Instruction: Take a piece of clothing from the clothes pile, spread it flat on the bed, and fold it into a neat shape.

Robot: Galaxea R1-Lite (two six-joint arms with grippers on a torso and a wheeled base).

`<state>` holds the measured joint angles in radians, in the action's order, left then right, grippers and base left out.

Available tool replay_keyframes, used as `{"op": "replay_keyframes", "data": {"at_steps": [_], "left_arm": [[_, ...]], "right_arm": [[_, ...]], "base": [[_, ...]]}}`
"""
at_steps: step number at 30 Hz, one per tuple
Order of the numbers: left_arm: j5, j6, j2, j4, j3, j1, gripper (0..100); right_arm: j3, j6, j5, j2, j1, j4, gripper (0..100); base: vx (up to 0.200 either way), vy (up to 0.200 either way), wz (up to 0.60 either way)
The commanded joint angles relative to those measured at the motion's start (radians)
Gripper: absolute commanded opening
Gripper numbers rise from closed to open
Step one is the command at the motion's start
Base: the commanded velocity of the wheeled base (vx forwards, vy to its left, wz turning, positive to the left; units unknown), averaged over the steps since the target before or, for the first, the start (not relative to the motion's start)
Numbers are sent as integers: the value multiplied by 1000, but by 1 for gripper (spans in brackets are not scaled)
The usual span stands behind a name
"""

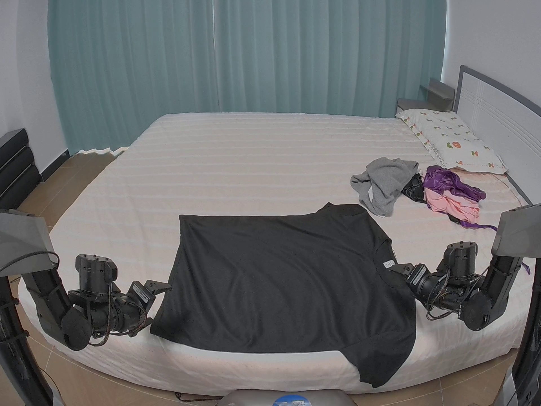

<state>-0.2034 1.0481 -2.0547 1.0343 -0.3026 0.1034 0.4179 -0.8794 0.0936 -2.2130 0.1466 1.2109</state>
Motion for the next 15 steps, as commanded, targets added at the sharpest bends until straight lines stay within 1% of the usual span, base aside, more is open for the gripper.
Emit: {"op": "replay_keyframes", "data": {"at_steps": [1, 4, 8, 11, 15], "left_arm": [[-1, 3, 24, 1, 16, 2, 100], [-2, 4, 25, 1, 16, 4, 100], [-1, 36, 33, 1, 13, 6, 100], [-2, 61, 45, 0, 14, 13, 100], [-1, 59, 47, 0, 16, 29, 100]], "right_arm": [[-13, 0, 1, -8, 5, -1, 100], [-13, 0, 1, -8, 5, 1, 100], [-13, 0, 1, -10, 5, 1, 100], [-13, 0, 1, -11, 7, 1, 100], [-18, 0, 1, -11, 14, 1, 100]], "base": [[0, 0, 0], [0, 0, 0], [0, 0, 0], [0, -200, 0], [0, -200, 0]]}}
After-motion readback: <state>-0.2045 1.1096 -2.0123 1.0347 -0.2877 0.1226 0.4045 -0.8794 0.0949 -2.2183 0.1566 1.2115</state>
